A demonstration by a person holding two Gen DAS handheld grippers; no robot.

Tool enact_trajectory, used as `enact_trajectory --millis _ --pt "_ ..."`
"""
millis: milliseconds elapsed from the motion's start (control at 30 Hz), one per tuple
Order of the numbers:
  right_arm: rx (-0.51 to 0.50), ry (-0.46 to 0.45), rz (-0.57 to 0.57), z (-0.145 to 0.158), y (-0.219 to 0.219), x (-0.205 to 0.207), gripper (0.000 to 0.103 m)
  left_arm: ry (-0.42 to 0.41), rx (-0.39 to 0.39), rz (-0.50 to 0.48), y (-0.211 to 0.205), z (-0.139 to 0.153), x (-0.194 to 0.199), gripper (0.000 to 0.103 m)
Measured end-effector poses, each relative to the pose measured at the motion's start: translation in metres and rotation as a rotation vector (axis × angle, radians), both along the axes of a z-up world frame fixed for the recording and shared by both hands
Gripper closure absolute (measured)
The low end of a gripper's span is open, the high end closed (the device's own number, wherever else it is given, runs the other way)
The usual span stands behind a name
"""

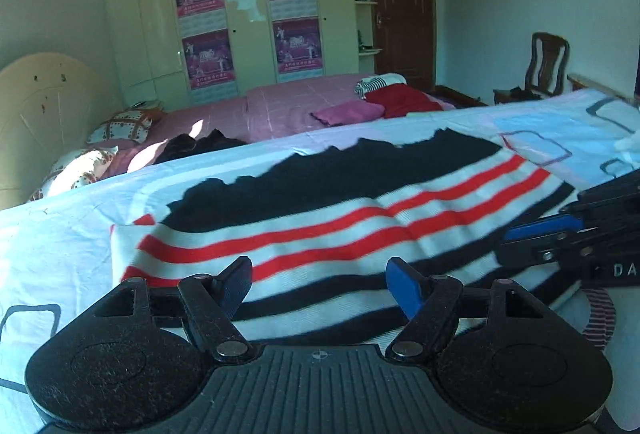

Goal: Fold small clothes

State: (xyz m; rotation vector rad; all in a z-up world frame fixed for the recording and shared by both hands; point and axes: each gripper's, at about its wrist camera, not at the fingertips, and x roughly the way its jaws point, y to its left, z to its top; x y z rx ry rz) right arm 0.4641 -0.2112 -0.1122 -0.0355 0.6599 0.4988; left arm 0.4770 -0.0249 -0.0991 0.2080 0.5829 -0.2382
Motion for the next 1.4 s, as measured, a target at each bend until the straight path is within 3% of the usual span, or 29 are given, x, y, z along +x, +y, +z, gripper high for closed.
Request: enact_trajectory --millis 100,200,267,333,400,467,567,633,700,833,900,1000,1067,1133,1167,1200,1267,1333,1367,1400 --pt "-0.053 -0.003 0.037 -0.004 0.016 -0.007 0.081 0.046 -0.011 -0.010 -0.013 -0.012 -0.007 0.030" --pt "-0.186 -0.006 0.070 -0.018 0.021 -0.014 0.085 0.032 0.086 -0.005 -0.014 -0.028 -0.024 0.030" --pt "-0.198 -0.034 0.066 -0.023 0.010 -0.022 0.086 0.049 0.018 0.018 0.003 -0.030 -0.027 0.028" --pt "-0.192 -0.022 -0.008 -0.020 -0.010 -0.026 0.086 0.073 -0.036 0.058 0.026 -0.027 -0.029 0.028" --pt "-0.162 -0.002 -0.092 -0.016 -0.039 -0.029 0.086 0.064 -0.017 0.094 0.046 -0.026 -0.034 0.028" --pt "-0.127 0.031 -0.196 -0.019 -0.076 -0.032 0.087 0.076 -0.051 0.105 0.070 -0.029 -0.037 0.028" --pt "-0.027 0.092 -0.241 -0.019 -0.112 -0.032 0.092 0.086 -0.085 0.113 0.085 -0.024 -0.035 0.028" --pt "-0.022 0.052 -0.258 -0.006 -0.106 -0.028 0.082 0.035 -0.102 0.130 0.081 -0.010 -0.028 0.028" --pt "-0.001 0.003 -0.240 0.005 -0.091 -0.015 0.081 0.004 -0.115 0.121 0.069 0.001 -0.010 0.028" --pt "0.035 0.019 -0.189 0.009 -0.034 0.040 0.081 0.017 -0.106 0.075 0.027 0.005 0.036 0.028" --pt "0.036 0.061 -0.136 0.000 -0.005 0.062 0.083 0.066 -0.109 0.049 0.007 -0.003 0.058 0.028" --pt "-0.073 0.033 -0.047 -0.015 0.019 0.072 0.082 0.123 -0.071 0.046 0.005 -0.025 0.079 0.026" --pt "-0.084 0.011 -0.037 -0.016 0.000 0.070 0.082 0.119 -0.121 0.031 0.026 -0.027 0.081 0.023" --pt "-0.088 0.006 -0.126 -0.013 -0.034 0.072 0.084 0.094 -0.065 0.088 0.048 -0.026 0.079 0.019" --pt "-0.086 0.016 -0.182 -0.012 -0.054 0.075 0.085 0.099 -0.066 0.114 0.063 -0.027 0.079 0.013" --pt "-0.085 0.028 -0.237 -0.013 -0.073 0.077 0.089 0.105 -0.101 0.127 0.080 -0.029 0.080 0.013" --pt "0.001 0.070 -0.285 -0.014 -0.107 0.080 0.097 0.100 -0.062 0.172 0.097 -0.031 0.083 0.013" --pt "0.040 0.066 -0.304 -0.007 -0.112 0.080 0.090 0.105 -0.074 0.240 0.105 -0.026 0.088 0.013" --pt "0.054 0.036 -0.302 -0.003 -0.109 0.081 0.074 0.087 -0.096 0.244 0.106 -0.022 0.090 0.013" --pt "0.067 0.013 -0.302 0.000 -0.105 0.083 0.073 0.064 -0.104 0.246 0.103 -0.018 0.094 0.013"
